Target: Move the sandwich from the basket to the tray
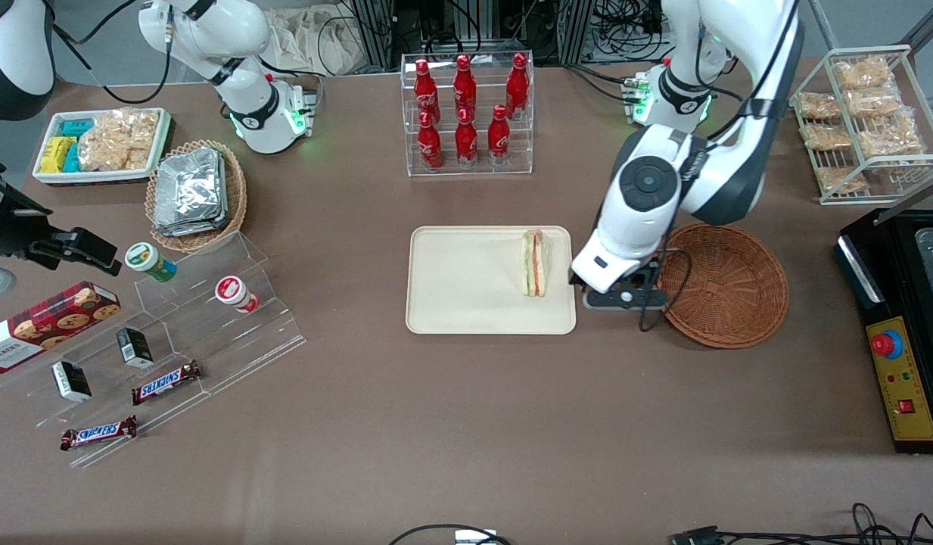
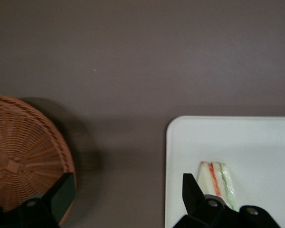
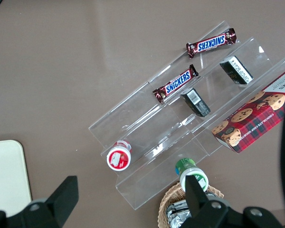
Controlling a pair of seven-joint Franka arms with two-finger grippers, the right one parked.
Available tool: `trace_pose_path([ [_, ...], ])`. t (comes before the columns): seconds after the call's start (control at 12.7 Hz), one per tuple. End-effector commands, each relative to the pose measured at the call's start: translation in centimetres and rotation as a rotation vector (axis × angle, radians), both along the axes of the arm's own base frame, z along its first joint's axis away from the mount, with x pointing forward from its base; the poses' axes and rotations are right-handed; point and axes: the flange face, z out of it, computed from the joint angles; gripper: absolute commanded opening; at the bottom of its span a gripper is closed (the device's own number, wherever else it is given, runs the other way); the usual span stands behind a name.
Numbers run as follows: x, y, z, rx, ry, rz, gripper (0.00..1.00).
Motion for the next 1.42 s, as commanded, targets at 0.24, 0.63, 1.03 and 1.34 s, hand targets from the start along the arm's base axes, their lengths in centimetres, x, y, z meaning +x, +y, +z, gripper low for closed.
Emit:
trace_pose_path([
  [0.24, 3.2, 6.0, 5.6, 0.008, -0.043, 0.094, 1.00],
  [0.63, 3.8, 12.2, 9.0, 0.007, -0.019, 0.072, 1.00],
  [1.03, 4.2, 19.0, 12.8, -0.043, 0.016, 0.053, 1.00],
  [1.34, 2.7, 22.3, 16.5, -0.063, 0.006, -0.003, 1.00],
])
